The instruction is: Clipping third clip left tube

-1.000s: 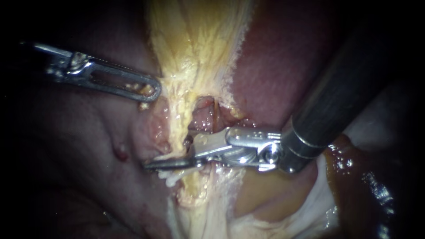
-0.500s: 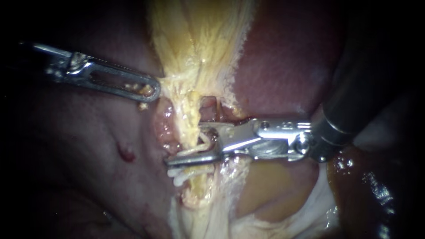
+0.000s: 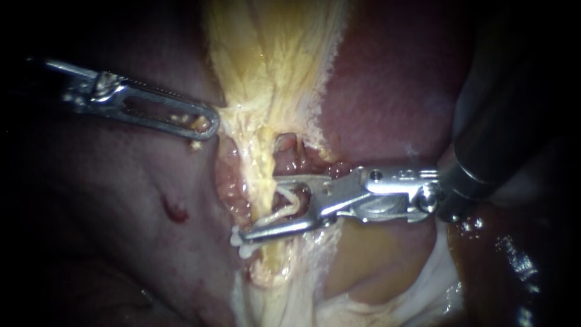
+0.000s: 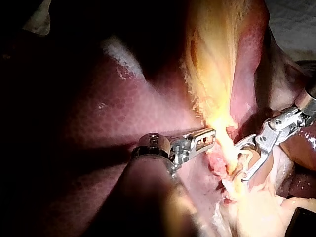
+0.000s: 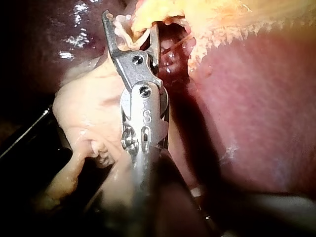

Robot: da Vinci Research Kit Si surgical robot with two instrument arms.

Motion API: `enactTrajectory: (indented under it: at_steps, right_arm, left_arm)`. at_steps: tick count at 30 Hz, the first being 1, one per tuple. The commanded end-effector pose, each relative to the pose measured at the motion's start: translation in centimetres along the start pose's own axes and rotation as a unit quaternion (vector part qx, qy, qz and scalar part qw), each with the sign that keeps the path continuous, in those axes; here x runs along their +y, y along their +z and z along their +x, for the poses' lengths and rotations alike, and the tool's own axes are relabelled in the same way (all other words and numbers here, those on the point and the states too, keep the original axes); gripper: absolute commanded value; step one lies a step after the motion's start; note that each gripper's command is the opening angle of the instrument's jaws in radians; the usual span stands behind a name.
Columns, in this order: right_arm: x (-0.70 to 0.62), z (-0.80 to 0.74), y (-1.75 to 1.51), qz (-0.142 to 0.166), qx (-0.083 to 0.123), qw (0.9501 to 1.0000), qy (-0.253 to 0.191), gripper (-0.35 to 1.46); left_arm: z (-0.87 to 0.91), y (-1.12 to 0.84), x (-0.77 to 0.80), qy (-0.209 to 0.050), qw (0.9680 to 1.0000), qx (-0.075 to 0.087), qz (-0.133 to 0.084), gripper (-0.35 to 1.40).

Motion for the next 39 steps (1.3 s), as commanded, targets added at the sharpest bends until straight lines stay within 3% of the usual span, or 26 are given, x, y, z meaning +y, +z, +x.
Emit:
enactTrajectory:
  at_steps: [1, 17, 39]
  right_arm:
    - [-0.01, -0.01, 0.02, 0.003, 0.001, 1.0000, 0.001, 0.50]
    - [-0.04, -0.13, 0.00, 0.044, 0.008, 0.9986, 0.026, 0.50]
    - [0.25, -0.09, 0.52, 0.072, 0.047, 0.9947, 0.056, 0.50]
  left_arm:
    - [0.00, 0.00, 0.00, 0.000, 1.0000, 0.000, 0.000, -0.35]
    - [0.00, 0.00, 0.00, 0.000, 1.0000, 0.000, 0.000, -0.35]
    - [-0.01, 0.03, -0.01, -0.001, 1.0000, -0.001, -0.001, -0.35]
